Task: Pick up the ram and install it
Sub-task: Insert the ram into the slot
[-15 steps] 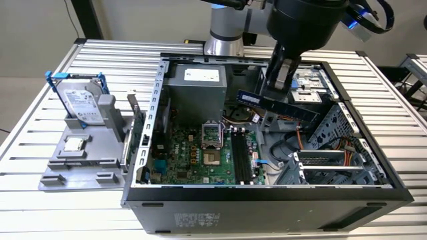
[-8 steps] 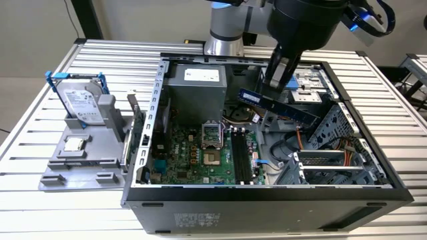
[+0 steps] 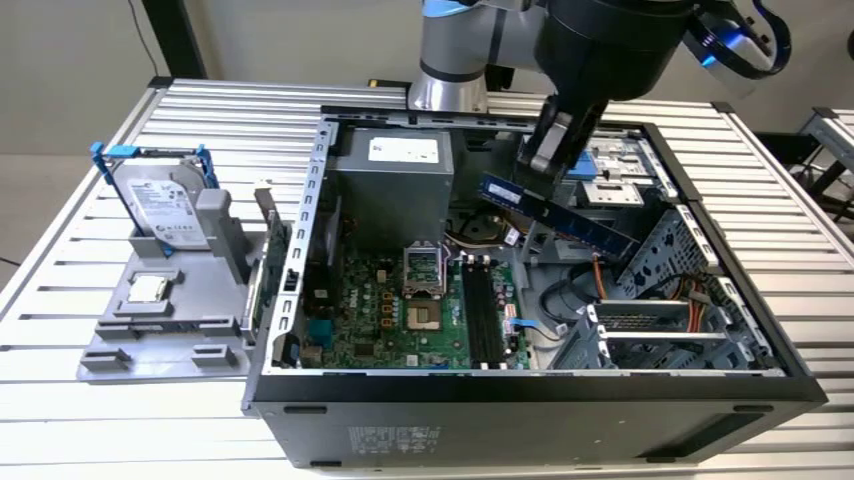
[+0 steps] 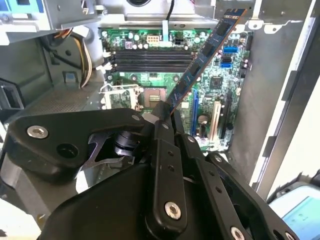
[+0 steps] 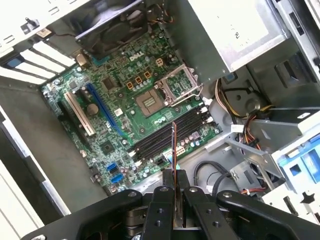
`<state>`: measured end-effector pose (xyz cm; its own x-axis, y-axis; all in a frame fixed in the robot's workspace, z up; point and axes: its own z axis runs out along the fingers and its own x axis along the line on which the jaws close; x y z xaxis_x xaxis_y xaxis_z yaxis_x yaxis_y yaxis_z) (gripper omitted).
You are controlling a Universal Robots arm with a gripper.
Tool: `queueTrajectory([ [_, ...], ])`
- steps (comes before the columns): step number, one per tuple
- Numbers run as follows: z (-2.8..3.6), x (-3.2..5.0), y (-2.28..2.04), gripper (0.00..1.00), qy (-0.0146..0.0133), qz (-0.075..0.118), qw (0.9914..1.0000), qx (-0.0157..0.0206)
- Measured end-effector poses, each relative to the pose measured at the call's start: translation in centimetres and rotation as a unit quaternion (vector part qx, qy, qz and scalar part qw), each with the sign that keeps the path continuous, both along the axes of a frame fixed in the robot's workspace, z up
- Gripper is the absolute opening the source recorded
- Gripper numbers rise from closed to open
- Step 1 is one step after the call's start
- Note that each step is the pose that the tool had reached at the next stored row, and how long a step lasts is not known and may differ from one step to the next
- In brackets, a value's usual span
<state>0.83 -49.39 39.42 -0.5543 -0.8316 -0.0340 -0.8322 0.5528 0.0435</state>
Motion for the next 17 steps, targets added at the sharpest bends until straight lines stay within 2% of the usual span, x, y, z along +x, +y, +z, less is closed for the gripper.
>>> queueTrajectory([
  [5,0.00,0.00,0.00,0.00,0.0000,-0.036,0.99936,0.0000],
  [9,0.00,0.00,0.00,0.00,0.0000,-0.068,0.99771,0.0000],
  [13,0.00,0.00,0.00,0.00,0.0000,-0.101,0.99490,0.0000],
  [15,0.00,0.00,0.00,0.00,0.0000,-0.117,0.99315,0.0000],
  [17,0.00,0.00,0.00,0.00,0.0000,-0.134,0.99092,0.0000],
])
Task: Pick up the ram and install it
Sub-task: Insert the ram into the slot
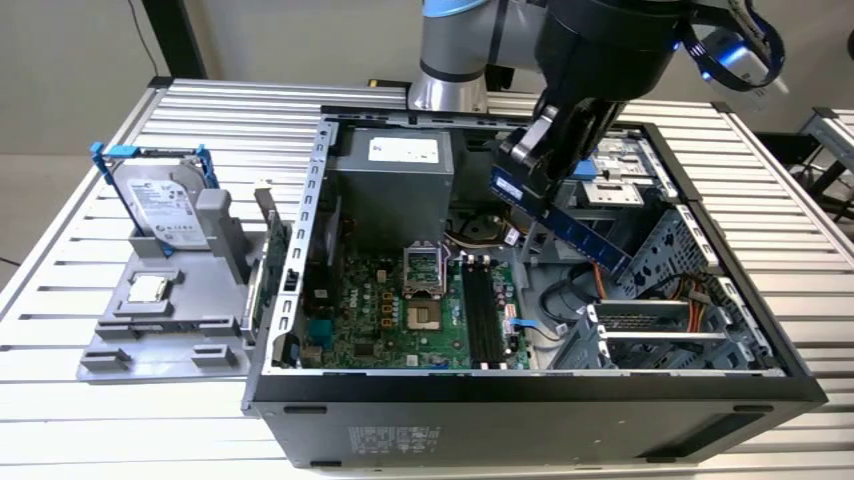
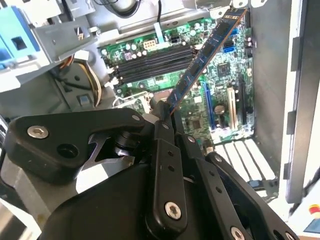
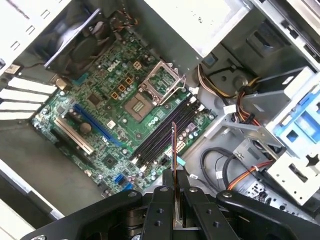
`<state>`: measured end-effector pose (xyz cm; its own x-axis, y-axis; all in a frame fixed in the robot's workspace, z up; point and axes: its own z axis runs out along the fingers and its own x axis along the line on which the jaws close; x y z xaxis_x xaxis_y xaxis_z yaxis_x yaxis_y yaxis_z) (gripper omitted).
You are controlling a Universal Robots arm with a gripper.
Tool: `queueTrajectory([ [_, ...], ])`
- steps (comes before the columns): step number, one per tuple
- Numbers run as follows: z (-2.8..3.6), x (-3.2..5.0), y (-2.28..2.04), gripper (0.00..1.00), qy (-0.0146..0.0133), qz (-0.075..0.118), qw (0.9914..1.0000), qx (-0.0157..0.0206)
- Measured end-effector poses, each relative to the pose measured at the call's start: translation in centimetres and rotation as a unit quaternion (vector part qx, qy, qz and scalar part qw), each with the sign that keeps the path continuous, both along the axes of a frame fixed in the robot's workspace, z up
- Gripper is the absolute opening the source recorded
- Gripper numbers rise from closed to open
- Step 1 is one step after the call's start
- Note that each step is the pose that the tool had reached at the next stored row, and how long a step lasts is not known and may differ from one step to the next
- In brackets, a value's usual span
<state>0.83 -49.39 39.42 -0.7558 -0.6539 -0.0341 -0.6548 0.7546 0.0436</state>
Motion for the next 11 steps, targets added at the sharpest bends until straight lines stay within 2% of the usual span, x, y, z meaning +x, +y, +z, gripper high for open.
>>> queueTrajectory([
  [2,0.00,0.00,0.00,0.00,0.0000,-0.017,0.99986,0.0000],
  [5,0.00,0.00,0.00,0.00,0.0000,-0.042,0.99911,0.0000],
  [8,0.00,0.00,0.00,0.00,0.0000,-0.069,0.99761,0.0000],
  [11,0.00,0.00,0.00,0.00,0.0000,-0.096,0.99542,-0.0001],
])
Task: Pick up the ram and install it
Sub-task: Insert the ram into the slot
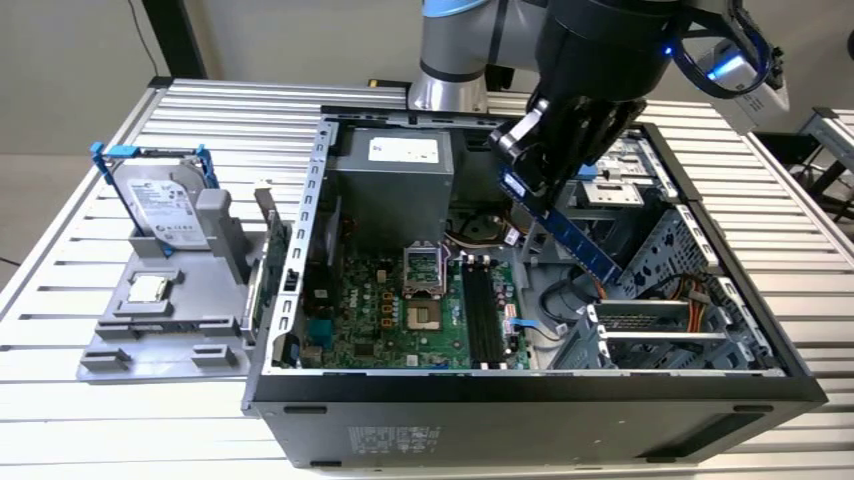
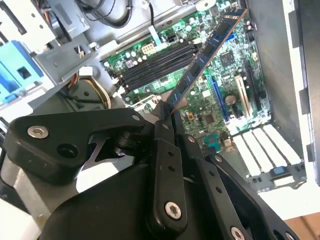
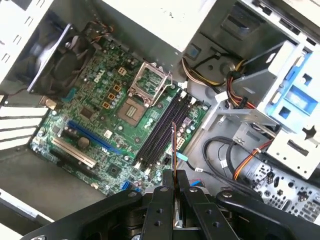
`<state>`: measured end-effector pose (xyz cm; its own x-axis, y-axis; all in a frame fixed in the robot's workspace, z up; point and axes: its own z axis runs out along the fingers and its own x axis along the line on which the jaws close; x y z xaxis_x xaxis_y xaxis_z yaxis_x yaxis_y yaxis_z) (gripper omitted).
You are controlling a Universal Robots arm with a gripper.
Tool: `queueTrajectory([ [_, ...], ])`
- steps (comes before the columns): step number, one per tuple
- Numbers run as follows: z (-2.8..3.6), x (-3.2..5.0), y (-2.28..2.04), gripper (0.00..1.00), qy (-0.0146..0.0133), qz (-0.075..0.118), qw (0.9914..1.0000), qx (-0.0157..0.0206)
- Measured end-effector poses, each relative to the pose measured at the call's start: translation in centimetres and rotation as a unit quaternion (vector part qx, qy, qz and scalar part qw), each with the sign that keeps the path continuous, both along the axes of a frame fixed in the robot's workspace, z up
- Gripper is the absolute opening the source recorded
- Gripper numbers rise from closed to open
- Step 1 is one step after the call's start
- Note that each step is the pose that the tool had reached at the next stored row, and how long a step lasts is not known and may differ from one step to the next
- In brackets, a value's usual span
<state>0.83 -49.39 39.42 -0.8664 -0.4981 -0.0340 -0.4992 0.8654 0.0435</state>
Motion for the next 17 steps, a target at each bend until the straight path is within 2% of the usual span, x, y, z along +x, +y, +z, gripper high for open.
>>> queueTrajectory([
  [4,0.00,0.00,0.00,0.00,0.0000,-0.035,0.99939,0.0000],
  [6,0.01,0.00,0.00,0.00,0.0000,-0.052,0.99863,0.0000],
  [9,0.00,0.00,0.00,0.00,0.0000,-0.079,0.99690,0.0000],
  [13,-0.01,0.00,0.00,0.00,0.0000,-0.114,0.99347,0.0000],
  [15,-0.02,0.00,0.00,0.00,0.0000,-0.132,0.99124,0.0001],
  [17,-0.02,0.00,0.00,0.00,0.0000,-0.151,0.98861,0.0000],
])
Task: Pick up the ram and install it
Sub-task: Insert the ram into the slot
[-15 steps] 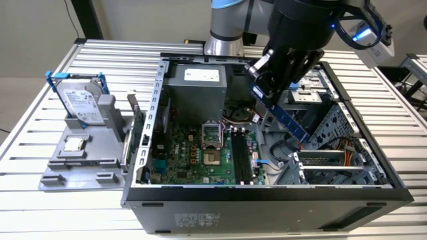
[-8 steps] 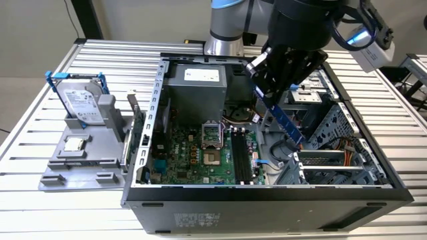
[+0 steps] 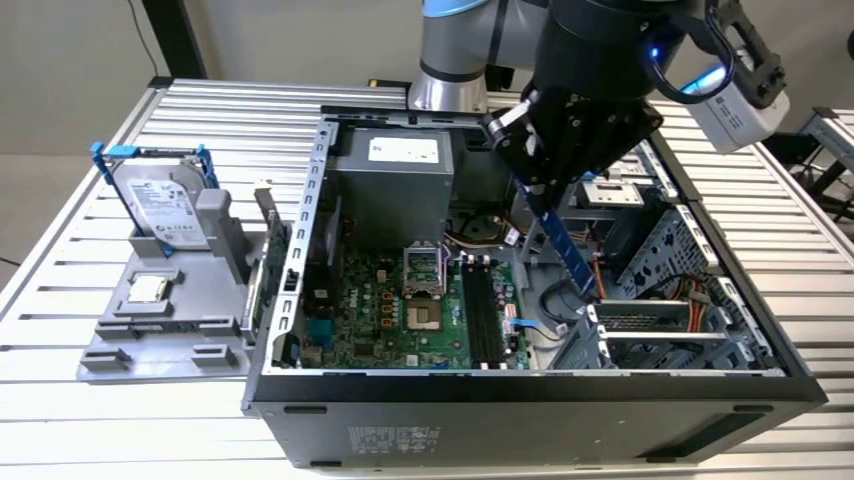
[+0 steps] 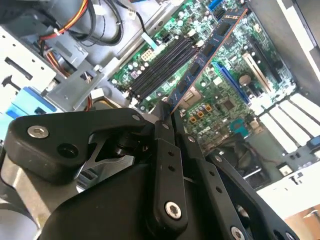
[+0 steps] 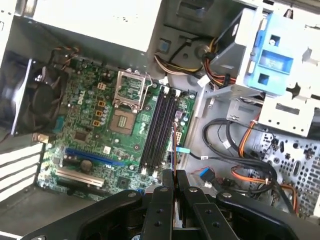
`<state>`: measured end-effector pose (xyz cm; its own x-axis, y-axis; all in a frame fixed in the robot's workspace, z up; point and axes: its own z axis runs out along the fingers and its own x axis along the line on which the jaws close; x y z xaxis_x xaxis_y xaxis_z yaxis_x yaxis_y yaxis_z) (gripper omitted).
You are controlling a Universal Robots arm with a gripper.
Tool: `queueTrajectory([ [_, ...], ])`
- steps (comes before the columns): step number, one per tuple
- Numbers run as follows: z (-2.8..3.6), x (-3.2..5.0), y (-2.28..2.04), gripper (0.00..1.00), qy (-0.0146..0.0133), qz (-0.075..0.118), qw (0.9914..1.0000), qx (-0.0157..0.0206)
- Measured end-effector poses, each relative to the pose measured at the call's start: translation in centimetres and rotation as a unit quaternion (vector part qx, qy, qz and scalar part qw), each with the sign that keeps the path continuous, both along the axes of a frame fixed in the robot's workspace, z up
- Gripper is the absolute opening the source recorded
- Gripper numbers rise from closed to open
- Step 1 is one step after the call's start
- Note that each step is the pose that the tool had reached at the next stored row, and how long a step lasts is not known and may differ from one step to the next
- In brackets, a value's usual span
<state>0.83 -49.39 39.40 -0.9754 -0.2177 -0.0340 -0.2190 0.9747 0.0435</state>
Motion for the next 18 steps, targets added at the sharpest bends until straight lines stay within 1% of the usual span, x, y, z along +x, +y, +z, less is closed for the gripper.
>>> queueTrajectory([
  [2,-0.01,0.00,0.00,0.00,0.0000,-0.017,0.99985,0.0000],
  [5,-0.02,0.00,0.00,0.00,0.0000,-0.044,0.99901,0.0000],
  [7,-0.03,0.00,0.00,0.00,0.0000,-0.062,0.99805,0.0001],
  [9,-0.04,0.00,0.00,0.00,0.0000,-0.080,0.99679,0.0000],
  [11,-0.04,0.00,0.00,0.00,0.0000,-0.098,0.99517,0.0000],
  [13,-0.04,0.00,0.00,0.00,0.0000,-0.116,0.99324,0.0000],
  [15,-0.05,0.00,0.00,0.00,0.0000,-0.133,0.99106,0.0000],
  [17,-0.05,0.00,0.00,0.00,0.0000,-0.151,0.98855,0.0000],
  [18,-0.05,0.00,0.00,0.00,0.0000,-0.157,0.98753,0.0000],
])
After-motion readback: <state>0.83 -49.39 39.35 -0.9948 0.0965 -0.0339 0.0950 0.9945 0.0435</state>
